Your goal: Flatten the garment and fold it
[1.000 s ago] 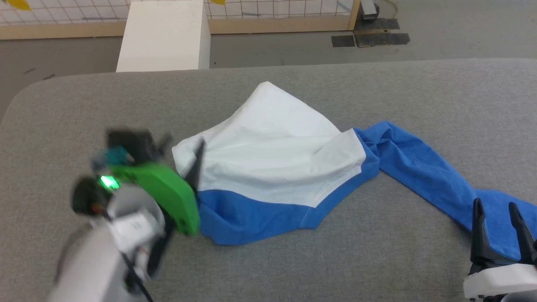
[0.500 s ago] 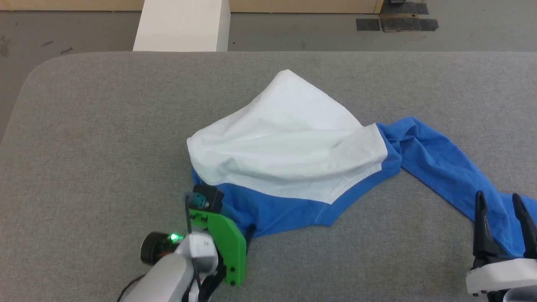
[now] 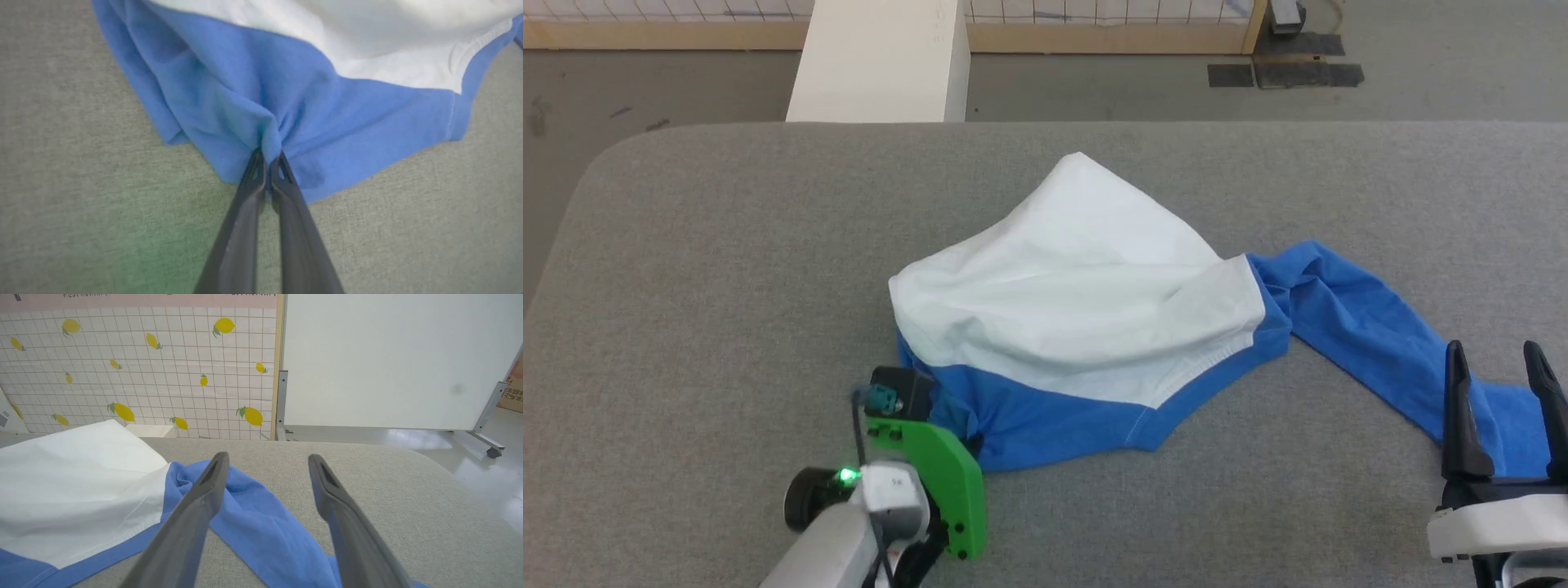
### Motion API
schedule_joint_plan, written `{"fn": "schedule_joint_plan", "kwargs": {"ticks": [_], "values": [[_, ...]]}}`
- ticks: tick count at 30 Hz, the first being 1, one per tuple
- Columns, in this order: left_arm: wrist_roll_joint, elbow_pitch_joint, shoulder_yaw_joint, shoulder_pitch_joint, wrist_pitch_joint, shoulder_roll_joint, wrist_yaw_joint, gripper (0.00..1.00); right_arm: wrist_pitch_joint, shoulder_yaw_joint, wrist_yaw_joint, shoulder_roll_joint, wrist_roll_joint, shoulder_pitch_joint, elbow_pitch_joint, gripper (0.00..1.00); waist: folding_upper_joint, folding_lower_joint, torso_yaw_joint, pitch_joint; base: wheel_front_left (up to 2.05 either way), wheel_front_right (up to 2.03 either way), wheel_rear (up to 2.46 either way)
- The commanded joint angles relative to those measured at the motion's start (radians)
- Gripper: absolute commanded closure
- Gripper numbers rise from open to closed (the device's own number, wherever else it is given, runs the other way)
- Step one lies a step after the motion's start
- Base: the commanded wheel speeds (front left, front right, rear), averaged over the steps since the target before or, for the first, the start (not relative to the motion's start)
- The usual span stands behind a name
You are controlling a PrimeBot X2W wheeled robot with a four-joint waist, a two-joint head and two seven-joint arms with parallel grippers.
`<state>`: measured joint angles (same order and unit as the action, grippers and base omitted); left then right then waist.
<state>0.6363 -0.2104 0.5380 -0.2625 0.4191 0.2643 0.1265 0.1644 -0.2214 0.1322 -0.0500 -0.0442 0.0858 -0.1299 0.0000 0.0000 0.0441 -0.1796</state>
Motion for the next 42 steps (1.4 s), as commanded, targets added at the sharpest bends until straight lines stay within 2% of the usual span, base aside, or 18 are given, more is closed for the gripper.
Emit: {"fn": "schedule_joint_plan", "kwargs": {"ticks": [1, 6, 11, 12, 13, 19, 22, 26, 29, 31, 34, 36, 42], "values": [[0.01, 0.03, -0.001, 0.042, -0.003, 0.015, 0.009, 1.0, -0.004, 0.002, -0.002, 0.0, 0.006, 0.01, -0.007, 0.0, 0.0, 0.0, 0.001, 0.008, 0.0, 0.0, 0.0], [0.054, 0.213, 0.009, 0.156, 0.046, 0.057, 0.01, 1.0, -0.006, -0.003, -0.002, 0.0, -0.002, 0.026, -0.01, 0.0, 0.0, 0.0, 0.01, 0.014, 0.0, 0.0, 0.0], [0.098, 0.326, 0.032, 0.259, 0.114, 0.089, 0.022, 1.0, -0.007, -0.009, -0.002, 0.0, -0.011, 0.028, -0.003, 0.0, 0.0, 0.0, 0.022, 0.011, 0.0, 0.0, 0.0], [0.095, 0.336, 0.027, 0.27, 0.107, 0.09, 0.034, 0.61, -0.009, -0.008, -0.002, 0.0, -0.012, 0.028, 0.0, 0.0, 0.0, 0.0, 0.025, 0.011, 0.0, 0.0, 0.0], [0.088, 0.341, 0.022, 0.274, 0.091, 0.088, 0.042, 0.0, -0.01, -0.006, -0.002, 0.0, -0.012, 0.027, 0.002, 0.0, 0.0, 0.0, 0.027, 0.011, 0.0, 0.0, 0.0], [0.201, 0.418, -0.072, 0.306, -0.029, 0.0, 0.033, 0.0, -0.012, -0.007, -0.002, 0.0, -0.011, 0.03, 0.012, 0.0, 0.0, 0.0, 0.038, 0.023, 0.0, 0.0, 0.0], [0.202, 0.454, -0.157, 0.309, -0.126, -0.004, 0.04, 0.0, -0.015, -0.005, -0.002, 0.0, -0.009, 0.032, 0.011, 0.0, 0.0, 0.0, 0.039, 0.026, 0.0, 0.0, 0.0], [0.119, 0.469, -0.28, 0.304, -0.357, -0.025, 0.074, 0.0, -0.016, -0.003, -0.002, 0.0, -0.007, 0.032, 0.008, 0.0, 0.0, 0.0, 0.038, 0.023, 0.0, 0.0, 0.0], [-0.013, 0.428, -0.317, 0.308, -0.538, -0.018, 0.104, 0.0, -0.017, 0.001, -0.002, 0.0, -0.006, 0.03, 0.005, 0.0, 0.0, 0.0, 0.037, 0.018, 0.0, 0.0, 0.0], [-0.085, 0.391, -0.323, 0.318, -0.623, -0.021, 0.13, 0.0, -0.019, 0.003, -0.002, 0.0, -0.005, 0.028, 0.004, 0.0, 0.0, 0.0, 0.037, 0.015, 0.0, 0.0, 0.0], [-0.177, 0.358, -0.329, 0.329, -0.67, -0.036, 0.158, 0.0, -0.021, 0.004, -0.002, 0.0, -0.003, 0.029, 0.0, 0.0, 0.0, 0.0, 0.038, 0.013, 0.0, 0.0, 0.0], [-0.215, 0.341, -0.337, 0.338, -0.678, -0.057, 0.158, 0.0, -0.022, 0.005, -0.002, 0.0, -0.001, 0.029, 0.0, 0.0, 0.0, 0.0, 0.039, 0.012, 0.0, 0.0, 0.0], [-0.293, 0.362, -0.407, 0.368, -0.68, -0.151, 0.096, 0.0, -0.03, 0.015, -0.002, 0.0, 0.0, 0.028, -0.002, 0.0, 0.0, 0.0, 0.045, 0.018, 0.0, 0.0, 0.0]]}}
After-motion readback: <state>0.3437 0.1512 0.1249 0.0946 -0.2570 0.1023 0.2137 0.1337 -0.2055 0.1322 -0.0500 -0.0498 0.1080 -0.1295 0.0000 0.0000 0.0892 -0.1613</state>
